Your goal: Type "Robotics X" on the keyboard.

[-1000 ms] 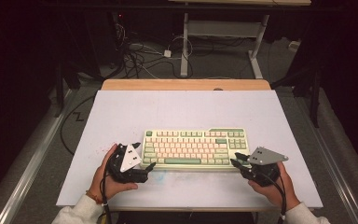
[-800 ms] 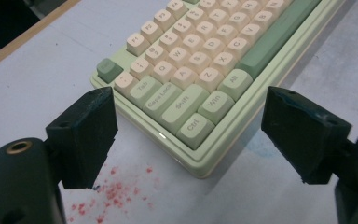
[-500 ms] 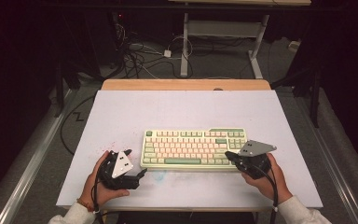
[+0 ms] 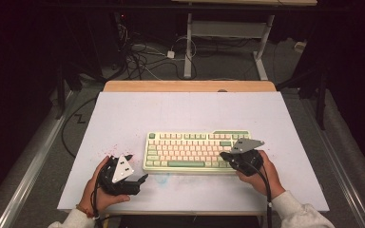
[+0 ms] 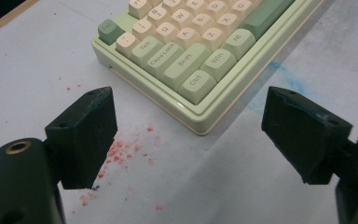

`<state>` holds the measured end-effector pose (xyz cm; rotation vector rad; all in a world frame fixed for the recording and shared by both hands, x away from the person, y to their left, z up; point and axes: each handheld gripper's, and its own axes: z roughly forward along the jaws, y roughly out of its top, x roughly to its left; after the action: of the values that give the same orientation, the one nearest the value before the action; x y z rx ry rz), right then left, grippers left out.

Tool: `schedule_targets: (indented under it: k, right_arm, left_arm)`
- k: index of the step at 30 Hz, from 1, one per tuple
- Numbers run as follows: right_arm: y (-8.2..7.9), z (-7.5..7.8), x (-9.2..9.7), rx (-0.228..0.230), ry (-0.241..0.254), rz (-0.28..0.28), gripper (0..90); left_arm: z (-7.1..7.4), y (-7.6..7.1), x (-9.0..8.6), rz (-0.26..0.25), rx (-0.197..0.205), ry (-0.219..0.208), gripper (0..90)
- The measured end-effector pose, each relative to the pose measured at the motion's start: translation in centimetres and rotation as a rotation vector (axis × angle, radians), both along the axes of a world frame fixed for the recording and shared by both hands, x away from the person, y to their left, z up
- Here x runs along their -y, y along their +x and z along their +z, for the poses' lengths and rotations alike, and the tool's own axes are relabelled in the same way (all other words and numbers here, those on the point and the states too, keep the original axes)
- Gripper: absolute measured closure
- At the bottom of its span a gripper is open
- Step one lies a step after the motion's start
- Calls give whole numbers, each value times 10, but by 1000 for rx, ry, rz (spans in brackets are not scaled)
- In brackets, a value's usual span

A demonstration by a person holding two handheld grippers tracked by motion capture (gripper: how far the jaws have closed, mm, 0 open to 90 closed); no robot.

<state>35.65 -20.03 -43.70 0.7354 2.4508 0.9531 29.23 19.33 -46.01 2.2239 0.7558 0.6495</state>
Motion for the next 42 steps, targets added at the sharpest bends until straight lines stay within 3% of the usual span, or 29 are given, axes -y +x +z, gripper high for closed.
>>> schedule_targets:
  k: [12, 17, 23, 28, 30, 32, 38, 42]
  right_arm:
    - [9, -10, -8, -19, -25, -6, 900]
    - [9, -13, -7, -28, -31, -10, 900]
    - [9, -15, -4, -31, -14, -18, 900]
    - [8, -16, -4, -25, -15, -21, 900]
    - [8, -16, -4, -24, -17, -20, 900]
    - [8, -16, -4, -23, -18, -19, 900]
    - [8, -16, -4, -25, -17, -22, 900]
    - [7, -16, -4, -20, -23, -22, 900]
  left_arm:
    - [1, 0, 0, 0, 0, 1, 172]
    - [4, -1, -1, 6, 3, -23, 188]
    - [11, -1, -5, 26, -6, -63, 368]
    - [16, 1, -7, 32, -20, -75, 466]
    - [17, 2, -8, 32, -27, -81, 580]
    - [18, 3, -10, 36, -38, -90, 635]
    - [23, 5, -10, 25, -57, -74, 852]
    - [26, 9, -8, 32, -58, -59, 875]
